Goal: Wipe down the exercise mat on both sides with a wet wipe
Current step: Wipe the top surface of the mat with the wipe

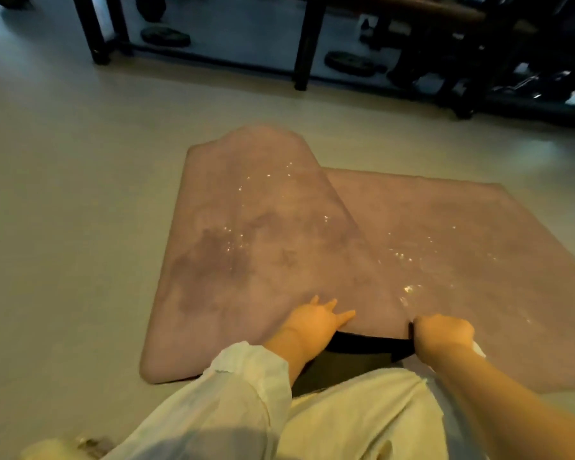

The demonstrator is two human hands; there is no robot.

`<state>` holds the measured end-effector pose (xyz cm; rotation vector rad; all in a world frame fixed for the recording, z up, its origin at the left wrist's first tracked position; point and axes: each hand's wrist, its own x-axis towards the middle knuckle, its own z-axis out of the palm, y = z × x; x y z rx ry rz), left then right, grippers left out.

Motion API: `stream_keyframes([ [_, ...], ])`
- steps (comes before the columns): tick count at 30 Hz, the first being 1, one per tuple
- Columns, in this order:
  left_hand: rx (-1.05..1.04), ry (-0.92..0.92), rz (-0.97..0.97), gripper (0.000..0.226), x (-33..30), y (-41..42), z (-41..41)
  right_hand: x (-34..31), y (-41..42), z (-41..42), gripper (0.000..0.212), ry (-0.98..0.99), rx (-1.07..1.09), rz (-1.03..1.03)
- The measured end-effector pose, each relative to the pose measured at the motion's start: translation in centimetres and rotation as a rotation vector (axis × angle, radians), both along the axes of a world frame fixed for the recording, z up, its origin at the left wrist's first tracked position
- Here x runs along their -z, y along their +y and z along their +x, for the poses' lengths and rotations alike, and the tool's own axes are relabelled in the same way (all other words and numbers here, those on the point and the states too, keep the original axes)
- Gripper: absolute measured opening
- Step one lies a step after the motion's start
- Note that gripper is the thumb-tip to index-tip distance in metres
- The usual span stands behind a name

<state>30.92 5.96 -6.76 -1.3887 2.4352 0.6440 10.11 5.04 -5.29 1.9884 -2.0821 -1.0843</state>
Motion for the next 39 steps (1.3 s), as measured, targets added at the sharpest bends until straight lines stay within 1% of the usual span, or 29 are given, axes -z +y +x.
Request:
stream_keyframes([
  [3, 0.035, -0.043, 0.053, 0.08, 1.4, 0.7, -0.7, 0.2, -0.1, -0.4, 0.026, 0.021, -0.029, 0.059],
  [6, 0.066, -0.106, 0.074, 0.076, 2.7, 1.5, -0.4, -0.1, -0.7, -0.4, 0.033, 0.024, -0.051, 0.073],
  [8, 0.069, -0.131, 0.065, 0.079, 3.3, 1.9, 0.3, -0.5, -0.9, -0.1, 0.034, 0.0, -0.068, 0.068],
  [9, 0.063, -0.14, 0.056, 0.08, 3.5, 2.1, 0.8, -0.6, -1.0, 0.2, 0.033, -0.042, -0.073, 0.038],
  [11, 0.036, -0.156, 0.036, 0.082, 3.7, 2.7, 1.9, -0.8, -1.2, 0.8, 0.03, -0.214, -0.05, -0.082],
  [13, -0.01, -0.175, 0.013, 0.082, 3.6, 3.2, 3.1, -0.9, -0.9, 1.7, 0.037, -0.444, 0.037, -0.207],
  [16, -0.08, -0.195, -0.014, 0.083, 2.9, 4.1, 4.6, -1.6, -0.7, 3.4, 0.053, -0.766, 0.203, -0.228],
  [17, -0.104, -0.194, -0.021, 0.082, 2.7, 4.5, 4.9, -1.9, -0.7, 4.1, 0.054, -0.896, 0.28, -0.232],
  [19, -0.155, -0.17, -0.026, 0.079, 2.3, 4.9, 5.3, -2.8, -0.6, 5.2, 0.049, -1.159, 0.464, -0.237],
  [20, -0.172, -0.149, -0.027, 0.076, 2.1, 5.1, 5.4, -3.2, -0.5, 5.8, 0.043, -1.257, 0.537, -0.234],
  [21, -0.177, -0.123, -0.028, 0.073, 1.9, 5.2, 5.5, -3.5, -0.4, 6.3, 0.036, -1.307, 0.575, -0.238],
  [23, -0.159, -0.06, -0.043, 0.062, 1.2, 5.2, 6.0, -4.3, -0.3, 7.7, 0.023, -1.339, 0.594, -0.271],
  [25, -0.148, 0.02, -0.1, 0.051, -0.3, 4.9, 6.8, -5.1, 0.0, 9.2, 0.016, -1.375, 0.607, -0.33],
  [26, -0.146, 0.055, -0.133, 0.048, -1.3, 4.8, 7.3, -5.5, 0.3, 10.0, 0.015, -1.408, 0.624, -0.368],
  [28, -0.127, 0.064, -0.166, 0.052, -3.5, 4.4, 8.2, -6.3, 0.9, 11.7, 0.012, -1.494, 0.68, -0.45],
  [29, -0.116, 0.045, -0.181, 0.055, -4.7, 4.2, 8.5, -6.6, 1.2, 12.6, 0.012, -1.546, 0.713, -0.493],
  [30, -0.115, 0.038, -0.208, 0.055, -6.0, 4.0, 8.8, -7.1, 1.4, 13.4, 0.017, -1.612, 0.758, -0.528],
  [31, -0.131, 0.056, -0.243, 0.054, -7.2, 3.9, 9.1, -7.7, 1.6, 14.4, 0.018, -1.685, 0.803, -0.562],
  [32, -0.16, 0.094, -0.283, 0.052, -8.2, 3.9, 9.5, -8.4, 1.8, 15.4, 0.011, -1.761, 0.854, -0.583],
  [33, -0.2, 0.144, -0.33, 0.05, -9.1, 4.0, 9.9, -9.2, 1.9, 16.3, 0.008, -1.822, 0.9, -0.609],
  [34, -0.25, 0.204, -0.387, 0.047, -9.9, 4.1, 10.4, -10.1, 2.1, 17.1, 0.019, -1.864, 0.925, -0.624],
  [35, -0.312, 0.276, -0.451, 0.044, -10.4, 4.2, 10.9, -10.9, 2.2, 17.8, 0.026, -1.898, 0.92, -0.634],
  [37, -0.481, 0.453, -0.558, 0.041, -10.9, 4.1, 12.1, -12.9, 2.3, 19.0, 0.027, -1.984, 0.882, -0.662],
  [39, -0.669, 0.639, -0.621, 0.041, -11.0, 4.0, 13.2, -14.8, 2.2, 19.7, 0.025, -2.06, 0.823, -0.713],
])
